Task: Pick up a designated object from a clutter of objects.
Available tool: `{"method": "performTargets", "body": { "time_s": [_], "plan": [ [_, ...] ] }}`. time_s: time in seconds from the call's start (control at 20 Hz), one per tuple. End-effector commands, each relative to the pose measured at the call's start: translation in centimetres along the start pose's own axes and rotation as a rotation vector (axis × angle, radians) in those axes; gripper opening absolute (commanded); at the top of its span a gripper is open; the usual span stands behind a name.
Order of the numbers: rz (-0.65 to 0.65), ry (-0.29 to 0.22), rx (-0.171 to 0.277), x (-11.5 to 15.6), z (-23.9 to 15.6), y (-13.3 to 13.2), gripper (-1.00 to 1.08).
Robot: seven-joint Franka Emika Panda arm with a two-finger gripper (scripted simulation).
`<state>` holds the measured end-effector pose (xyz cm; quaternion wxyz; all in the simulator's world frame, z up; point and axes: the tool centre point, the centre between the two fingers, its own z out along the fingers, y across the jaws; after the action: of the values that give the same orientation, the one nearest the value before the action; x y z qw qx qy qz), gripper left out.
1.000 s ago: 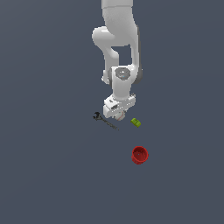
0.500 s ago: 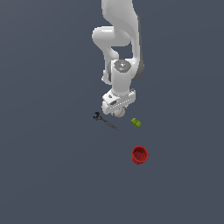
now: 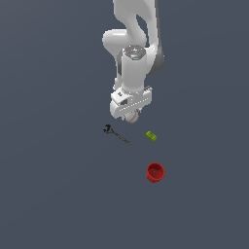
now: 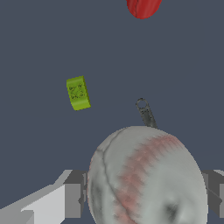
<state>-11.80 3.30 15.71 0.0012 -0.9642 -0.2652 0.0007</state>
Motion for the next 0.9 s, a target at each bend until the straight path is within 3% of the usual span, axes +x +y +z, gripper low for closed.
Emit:
{"method": "performTargets", "body": {
  "time_s": [0.0,0.85],
  "plan": [
    [0.000,0.002,0.000,0.0,-2.2,0.3,-1.00],
    [0.001,0.001,-0.002,0.4,-16.5,2.5,-1.00]
  ]
}}
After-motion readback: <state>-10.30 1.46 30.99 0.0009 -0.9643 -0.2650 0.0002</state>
